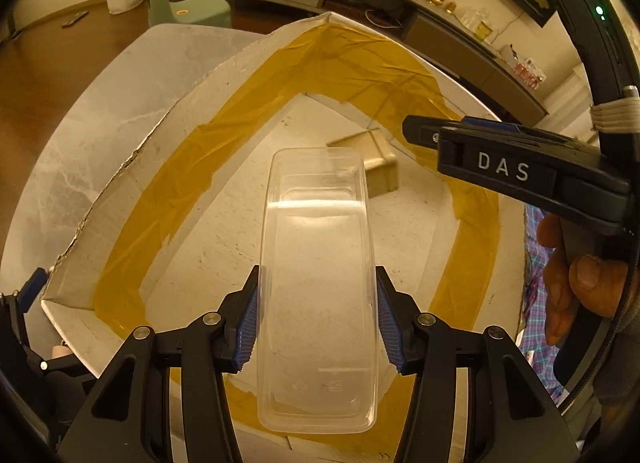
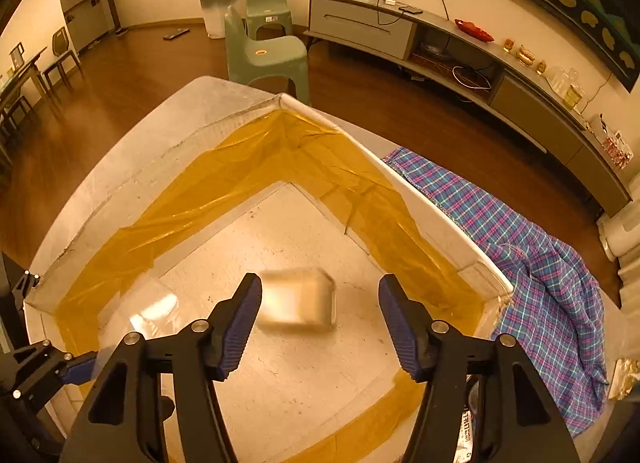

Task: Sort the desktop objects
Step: 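Open the right tool to drop the gold tin into the cardboard box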

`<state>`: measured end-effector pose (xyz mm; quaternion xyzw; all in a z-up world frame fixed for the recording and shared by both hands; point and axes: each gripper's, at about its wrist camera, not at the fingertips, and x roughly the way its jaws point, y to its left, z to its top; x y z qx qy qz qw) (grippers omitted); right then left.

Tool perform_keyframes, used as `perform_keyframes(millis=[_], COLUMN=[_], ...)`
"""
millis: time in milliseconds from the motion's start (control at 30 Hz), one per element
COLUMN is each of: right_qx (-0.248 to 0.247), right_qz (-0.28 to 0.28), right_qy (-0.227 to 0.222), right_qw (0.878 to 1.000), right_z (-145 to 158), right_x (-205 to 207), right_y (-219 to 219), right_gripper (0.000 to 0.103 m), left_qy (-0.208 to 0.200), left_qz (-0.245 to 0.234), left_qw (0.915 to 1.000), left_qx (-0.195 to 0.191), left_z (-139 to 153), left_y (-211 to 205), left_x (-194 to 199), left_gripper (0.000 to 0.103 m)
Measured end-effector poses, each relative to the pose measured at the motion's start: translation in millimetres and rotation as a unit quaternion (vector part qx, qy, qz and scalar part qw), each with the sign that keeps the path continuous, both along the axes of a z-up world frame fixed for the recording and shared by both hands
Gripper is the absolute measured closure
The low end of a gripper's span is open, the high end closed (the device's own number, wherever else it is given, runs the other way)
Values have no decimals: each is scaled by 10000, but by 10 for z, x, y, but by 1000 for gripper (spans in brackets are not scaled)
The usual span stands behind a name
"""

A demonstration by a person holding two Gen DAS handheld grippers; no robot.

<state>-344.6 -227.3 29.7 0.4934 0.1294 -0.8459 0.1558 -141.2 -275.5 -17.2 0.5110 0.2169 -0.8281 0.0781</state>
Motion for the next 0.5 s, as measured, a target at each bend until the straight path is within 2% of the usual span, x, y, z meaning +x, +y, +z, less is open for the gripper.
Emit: perform_keyframes(millis=[167,300,400,433,467,500], right_qx=[-77,-294,-318,-312,-331,-332], right_qz=[70,217,276,267,269,270], right_qy=[-33,-58,-31,-30,-32,-34], right_qw=[9999,9993,9991,9992,9991,9991], right_z=[46,106,148,157,173,184], right_x=[118,308,436,465,496,519], right_y=[18,13,25,39,60,80], right_gripper=[40,38,37,37,37,37], left_qy=[126,246,38,273,420,327], left_qz=[28,18,140,-1,-53,29], left_qw=[9998,9997,9999,9996,9991,9995], left_qx=[125,35,-64,15,-76,-41], left_z=[42,64,17,95,140,111], left_y=[-64,-75,-91,-61,-39,-57], left_x=[71,94,68,89,97,87], left_gripper=[49,49,49,48,47,48])
